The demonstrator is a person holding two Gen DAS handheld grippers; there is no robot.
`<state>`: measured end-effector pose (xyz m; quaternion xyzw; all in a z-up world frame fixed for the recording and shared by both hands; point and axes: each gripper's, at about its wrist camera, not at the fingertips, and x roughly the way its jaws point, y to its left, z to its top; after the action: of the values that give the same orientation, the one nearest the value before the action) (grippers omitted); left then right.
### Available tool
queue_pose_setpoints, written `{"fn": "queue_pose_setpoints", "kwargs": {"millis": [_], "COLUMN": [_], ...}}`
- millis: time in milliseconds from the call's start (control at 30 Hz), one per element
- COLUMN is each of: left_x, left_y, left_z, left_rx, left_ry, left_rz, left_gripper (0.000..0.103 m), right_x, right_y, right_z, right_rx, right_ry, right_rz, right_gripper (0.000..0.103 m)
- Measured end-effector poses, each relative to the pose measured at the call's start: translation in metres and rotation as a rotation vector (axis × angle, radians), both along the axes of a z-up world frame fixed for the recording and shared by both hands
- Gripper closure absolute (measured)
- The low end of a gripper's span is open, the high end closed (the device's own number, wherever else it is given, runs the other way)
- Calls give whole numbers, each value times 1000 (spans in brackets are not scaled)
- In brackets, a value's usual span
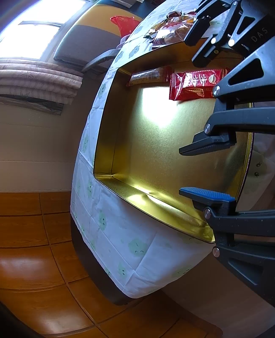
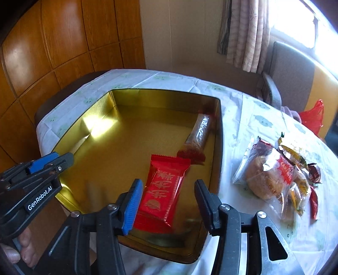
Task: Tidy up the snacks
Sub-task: 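Release the granola bar in the tin while the right gripper carries the red packet into the tin, then open the right gripper to drop the red cake packet and withdraw both grippers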
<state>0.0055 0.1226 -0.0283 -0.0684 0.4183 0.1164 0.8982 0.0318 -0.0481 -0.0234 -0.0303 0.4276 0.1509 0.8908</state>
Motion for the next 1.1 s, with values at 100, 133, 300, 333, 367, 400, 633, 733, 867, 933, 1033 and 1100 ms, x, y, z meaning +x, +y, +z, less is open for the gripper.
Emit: {"fn": "queue_pose_setpoints", "kwargs": {"millis": [100,133,300,333,367,400,633,733,867,933,1033,1100], "left_x": [0,0,-2,-2,-3,-3,-6,-7,-8,-8,-9,-8], "left_y": [0,0,-4,-6,-7,-8,-18,-23,-33,-40,-53,-63], "left_z": [0,0,1,2,2,2,5,7,12,14,17,18], "left_rx": [0,0,2,4,6,8,20,30,46,57,85,103], "left_ry": [0,1,2,2,2,1,-8,-17,-31,-34,-47,-46], "left_rz": [-1,-1,-11,-13,-16,-19,-47,-68,-104,-128,-182,-213], "left_gripper": [72,72,72,72,72,72,72,72,72,72,72,72], "right_x": [-4,-6,-11,-12,-13,-13,-16,-17,-18,-18,-18,-18], "right_y": [-1,-1,-3,-4,-4,-6,-15,-20,-30,-35,-46,-57], "right_z": [4,5,12,13,14,14,18,19,20,20,18,16], "right_rx": [-13,-16,-17,-18,-18,-16,-7,-3,0,1,-2,2], "right_ry": [-33,-41,-73,-79,-82,-83,-93,-98,-109,-112,-115,-114], "right_rz": [-6,-8,-14,-15,-16,-17,-42,-55,-78,-91,-111,-138], "right_gripper": [51,50,45,44,44,44,42,40,38,36,33,29]}}
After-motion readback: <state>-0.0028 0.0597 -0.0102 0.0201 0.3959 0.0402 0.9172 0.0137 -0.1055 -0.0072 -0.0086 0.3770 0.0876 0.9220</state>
